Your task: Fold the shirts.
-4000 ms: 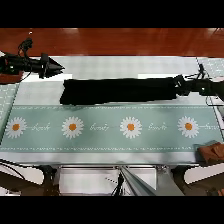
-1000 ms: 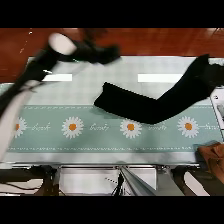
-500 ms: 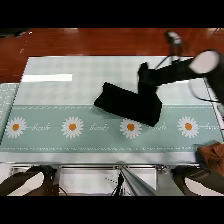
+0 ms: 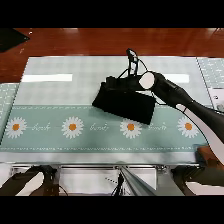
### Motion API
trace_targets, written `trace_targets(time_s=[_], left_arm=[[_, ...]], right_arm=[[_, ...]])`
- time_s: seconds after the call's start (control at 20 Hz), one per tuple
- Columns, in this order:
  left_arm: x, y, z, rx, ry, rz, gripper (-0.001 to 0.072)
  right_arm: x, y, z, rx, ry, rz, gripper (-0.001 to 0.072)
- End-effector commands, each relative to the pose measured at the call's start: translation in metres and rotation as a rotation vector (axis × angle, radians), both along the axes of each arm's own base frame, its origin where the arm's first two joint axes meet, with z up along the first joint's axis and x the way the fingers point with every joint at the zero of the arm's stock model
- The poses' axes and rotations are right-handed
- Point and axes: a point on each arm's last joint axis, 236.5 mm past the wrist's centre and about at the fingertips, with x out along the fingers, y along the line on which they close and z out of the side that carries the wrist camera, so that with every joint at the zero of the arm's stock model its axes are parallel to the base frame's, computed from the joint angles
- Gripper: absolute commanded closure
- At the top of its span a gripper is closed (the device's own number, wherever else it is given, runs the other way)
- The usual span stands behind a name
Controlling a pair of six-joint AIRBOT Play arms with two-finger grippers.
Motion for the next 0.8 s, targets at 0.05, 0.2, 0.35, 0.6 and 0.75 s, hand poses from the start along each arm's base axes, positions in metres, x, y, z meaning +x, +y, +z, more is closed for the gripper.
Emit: trace_targets(time_s=[0.05,0.2,0.35,0.6,0.75], left_arm=[[0.0,0.003,-0.014,0.034,0.034,0.001,0.0684],[0.007,0.019,-0.025,0.097,0.048,0.047,0.0683],[0.012,0.037,-0.035,0.165,0.06,0.095,0.0682],[0.012,0.041,-0.038,0.183,0.065,0.106,0.0638],[0.012,0.041,-0.038,0.176,0.07,0.11,0.0638]], right_arm=[[-0.007,-0.041,0.003,-0.095,0.014,0.077,0.0258],[-0.023,-0.174,-0.001,-0.466,0.083,0.087,0.0258],[-0.071,-0.345,-0.005,-0.837,0.331,0.018,0.0257],[-0.103,-0.333,-0.042,-0.136,0.474,-0.189,0.0112],[-0.092,-0.294,-0.062,0.106,0.418,-0.253,0.0111]])
